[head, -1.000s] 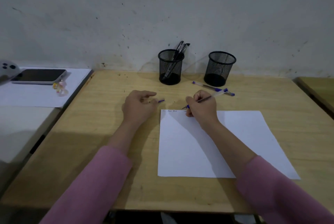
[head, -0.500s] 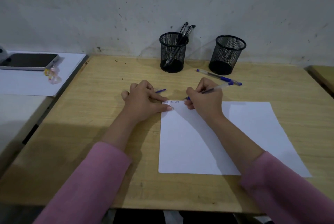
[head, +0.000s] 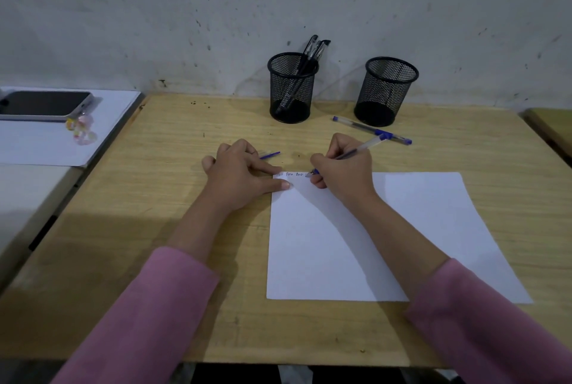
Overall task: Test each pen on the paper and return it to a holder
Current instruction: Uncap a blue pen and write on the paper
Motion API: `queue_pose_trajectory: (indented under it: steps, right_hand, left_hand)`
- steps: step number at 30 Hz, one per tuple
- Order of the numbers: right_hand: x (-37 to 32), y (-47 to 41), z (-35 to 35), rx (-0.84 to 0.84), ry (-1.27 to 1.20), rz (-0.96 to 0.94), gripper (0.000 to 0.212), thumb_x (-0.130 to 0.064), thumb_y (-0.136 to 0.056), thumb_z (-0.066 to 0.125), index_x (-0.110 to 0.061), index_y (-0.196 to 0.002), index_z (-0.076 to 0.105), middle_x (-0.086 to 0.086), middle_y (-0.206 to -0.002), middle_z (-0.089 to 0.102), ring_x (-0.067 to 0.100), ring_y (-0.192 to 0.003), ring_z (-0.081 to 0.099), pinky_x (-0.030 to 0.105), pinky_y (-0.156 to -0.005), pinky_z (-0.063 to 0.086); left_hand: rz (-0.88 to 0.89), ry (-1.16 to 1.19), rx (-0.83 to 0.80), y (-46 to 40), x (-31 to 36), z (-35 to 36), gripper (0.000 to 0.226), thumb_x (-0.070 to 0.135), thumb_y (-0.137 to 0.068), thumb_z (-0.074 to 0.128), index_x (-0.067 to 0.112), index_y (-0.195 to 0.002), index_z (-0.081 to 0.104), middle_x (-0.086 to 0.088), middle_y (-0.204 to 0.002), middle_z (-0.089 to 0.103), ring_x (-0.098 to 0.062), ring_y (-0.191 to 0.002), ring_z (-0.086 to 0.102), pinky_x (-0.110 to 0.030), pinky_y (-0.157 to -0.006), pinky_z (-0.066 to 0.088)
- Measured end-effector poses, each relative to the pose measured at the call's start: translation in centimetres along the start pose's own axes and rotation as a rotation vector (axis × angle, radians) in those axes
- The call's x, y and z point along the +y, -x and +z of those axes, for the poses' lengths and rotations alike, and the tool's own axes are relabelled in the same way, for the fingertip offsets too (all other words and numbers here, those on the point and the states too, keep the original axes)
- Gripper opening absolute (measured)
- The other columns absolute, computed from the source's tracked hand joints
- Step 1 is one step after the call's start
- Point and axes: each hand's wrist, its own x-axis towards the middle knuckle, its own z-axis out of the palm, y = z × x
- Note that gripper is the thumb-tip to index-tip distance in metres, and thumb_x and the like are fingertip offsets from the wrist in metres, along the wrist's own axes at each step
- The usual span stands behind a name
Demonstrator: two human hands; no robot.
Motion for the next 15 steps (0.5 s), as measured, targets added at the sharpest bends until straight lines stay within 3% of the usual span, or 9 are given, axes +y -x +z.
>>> queue_pose_trajectory:
  steps: [15]
  right_hand:
    - [0.09, -0.14, 0.1, 0.053, -0.005, 0.024, 0.036, 0.007, -0.071, 0.059, -0.014, -0.056, 0.035, 0.011, -0.043, 0.047, 0.024, -0.039, 0.057, 0.026, -0.039, 0.044]
  left_hand:
    - [-0.001, 0.024, -0.007, 0.03, 0.03, -0.09, 0.036, 0.059, -0.05, 0.077, 0.041, -0.082, 0.073, 0.015, -0.084, 0.045, -0.009, -0.1, 0.039, -0.032, -0.081, 0.015]
